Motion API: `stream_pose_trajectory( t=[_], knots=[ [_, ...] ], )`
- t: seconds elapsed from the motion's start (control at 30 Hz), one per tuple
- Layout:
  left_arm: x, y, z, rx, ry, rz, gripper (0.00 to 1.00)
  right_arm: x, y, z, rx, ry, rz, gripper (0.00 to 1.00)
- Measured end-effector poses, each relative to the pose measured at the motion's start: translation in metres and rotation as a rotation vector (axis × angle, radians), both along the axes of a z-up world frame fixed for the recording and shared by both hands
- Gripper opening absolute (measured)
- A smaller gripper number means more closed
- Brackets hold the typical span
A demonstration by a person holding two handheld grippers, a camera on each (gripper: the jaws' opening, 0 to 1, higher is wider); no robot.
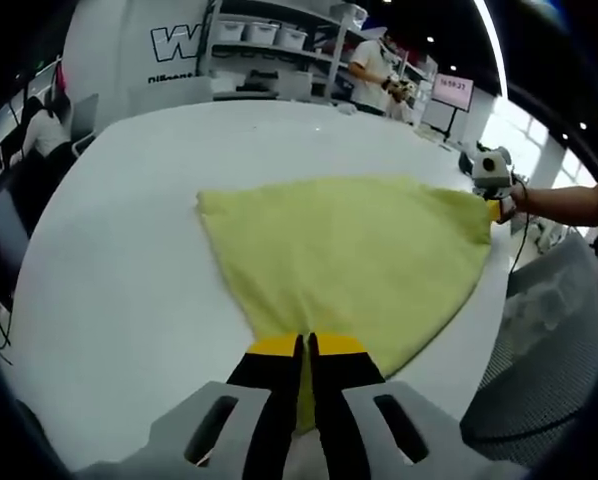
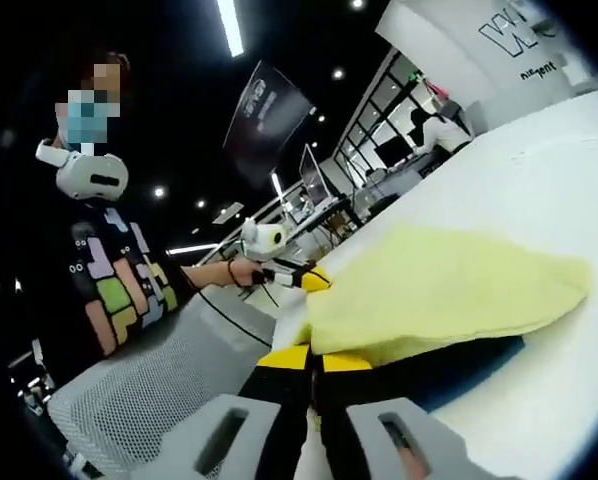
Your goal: Fold the garment on the visible template until the final outline fits inside the template.
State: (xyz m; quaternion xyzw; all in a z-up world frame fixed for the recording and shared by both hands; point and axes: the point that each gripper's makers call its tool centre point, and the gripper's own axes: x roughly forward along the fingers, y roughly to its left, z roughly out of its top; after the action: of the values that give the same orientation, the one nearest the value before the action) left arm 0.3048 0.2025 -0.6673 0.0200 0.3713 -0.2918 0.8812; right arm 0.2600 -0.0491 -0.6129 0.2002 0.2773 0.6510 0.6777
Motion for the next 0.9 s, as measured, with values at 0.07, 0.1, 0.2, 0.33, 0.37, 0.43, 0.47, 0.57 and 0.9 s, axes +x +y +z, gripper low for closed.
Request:
stream_pose_trajectory(
  t=[0.07, 0.1, 0.2, 0.33, 0.37, 0.43, 0.47, 0.57, 0.9],
  knots=[
    [0.0, 0.0, 0.0, 0.004, -0.001, 0.0, 0.0, -0.006, -0.008, 0.001, -0.013, 0.032, 0.005, 0.0],
    [0.0, 0.0, 0.0, 0.01, -0.002, -0.001, 0.0, -0.009, -0.014, 0.002, -0.023, 0.013, 0.004, 0.0],
    [0.001, -0.001, 0.0, 0.049, 0.0, -0.015, 0.0, -0.016, -0.03, 0.005, -0.053, 0.017, 0.007, 0.0],
    [0.001, 0.0, -0.001, 0.063, 0.003, -0.019, 0.0, -0.028, -0.044, 0.004, -0.115, 0.013, 0.046, 0.0],
    [0.0, -0.001, 0.0, 0.074, -0.002, -0.027, 0.0, -0.031, -0.046, 0.003, -0.126, 0.011, 0.056, 0.0],
    [0.0, -0.001, 0.0, 0.086, -0.004, -0.034, 0.0, -0.036, -0.051, 0.001, -0.162, 0.006, 0.085, 0.0],
    [0.0, -0.002, 0.0, 0.094, -0.006, -0.039, 0.0, -0.039, -0.053, -0.001, -0.182, 0.007, 0.103, 0.0],
    [-0.001, -0.002, 0.001, 0.121, 0.003, -0.048, 0.0, -0.053, -0.056, -0.01, -0.257, -0.017, 0.207, 0.0],
    [-0.013, -0.006, 0.0, 0.367, 0.048, -0.208, 0.0, -0.045, -0.073, -0.052, -0.6, -0.138, 0.382, 0.0]
  ],
)
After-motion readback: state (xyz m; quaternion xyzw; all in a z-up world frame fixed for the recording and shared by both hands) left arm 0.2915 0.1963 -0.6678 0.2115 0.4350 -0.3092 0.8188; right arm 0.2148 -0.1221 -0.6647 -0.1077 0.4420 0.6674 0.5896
